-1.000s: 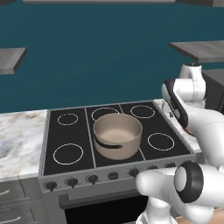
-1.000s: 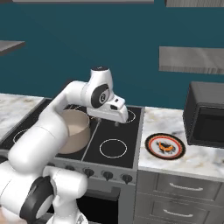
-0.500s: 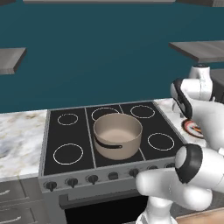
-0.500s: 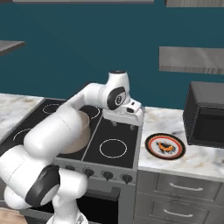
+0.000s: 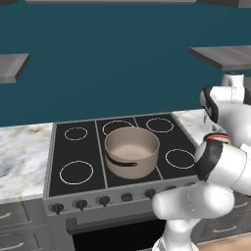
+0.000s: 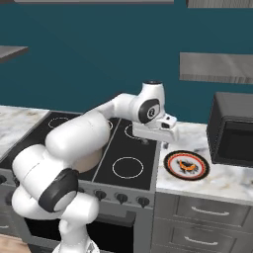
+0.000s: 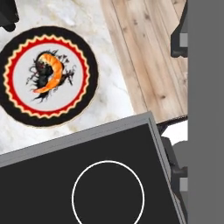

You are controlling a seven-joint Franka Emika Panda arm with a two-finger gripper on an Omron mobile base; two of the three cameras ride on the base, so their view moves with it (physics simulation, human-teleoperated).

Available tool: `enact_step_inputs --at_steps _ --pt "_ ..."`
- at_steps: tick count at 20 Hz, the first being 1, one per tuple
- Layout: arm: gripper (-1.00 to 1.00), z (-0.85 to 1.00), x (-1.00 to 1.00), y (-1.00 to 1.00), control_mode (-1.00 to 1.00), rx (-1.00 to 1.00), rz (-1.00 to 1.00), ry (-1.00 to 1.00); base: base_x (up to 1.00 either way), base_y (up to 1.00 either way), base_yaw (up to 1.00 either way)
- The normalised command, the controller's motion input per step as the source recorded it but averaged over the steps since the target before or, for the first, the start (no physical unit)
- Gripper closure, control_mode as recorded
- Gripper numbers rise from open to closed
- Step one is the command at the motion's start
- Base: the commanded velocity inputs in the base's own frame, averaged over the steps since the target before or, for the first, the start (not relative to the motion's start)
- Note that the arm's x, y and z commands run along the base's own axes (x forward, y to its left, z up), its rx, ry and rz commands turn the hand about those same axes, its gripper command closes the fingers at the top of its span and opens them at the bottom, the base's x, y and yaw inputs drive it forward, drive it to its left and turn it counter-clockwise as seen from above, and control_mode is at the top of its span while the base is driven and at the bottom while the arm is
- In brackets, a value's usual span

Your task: Retrieve the frozen meat and place it in the pot on a burner. Then turn the burner on.

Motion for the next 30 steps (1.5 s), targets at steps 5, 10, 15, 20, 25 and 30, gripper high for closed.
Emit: enact_step_inputs --at_steps 5,10,15,20,25,30 --pt "-1.0 -0.21 0.06 -0.33 -1.0 0.0 0.0 0.0 0.0 0.0 0.0" --pt "-1.0 -0.21 0.08 -0.32 -1.0 0.0 -0.01 0.01 0.0 0.0 0.0" --pt "-1.0 -0.21 0.07 -0.39 -1.0 0.0 -0.14 0.02 0.0 0.0 0.0" --pt "-1.0 -0.19 0.07 -0.29 -1.0 0.0 -0.21 0.04 0.0 0.0 0.0" --pt "-1.0 -0.23 0.22 -0.34 -1.0 0.0 -0.25 0.05 0.0 0.0 0.0" --pt "-1.0 -0.06 0.23 -0.36 -1.0 0.03 -0.01 -0.01 0.0 0.0 0.0"
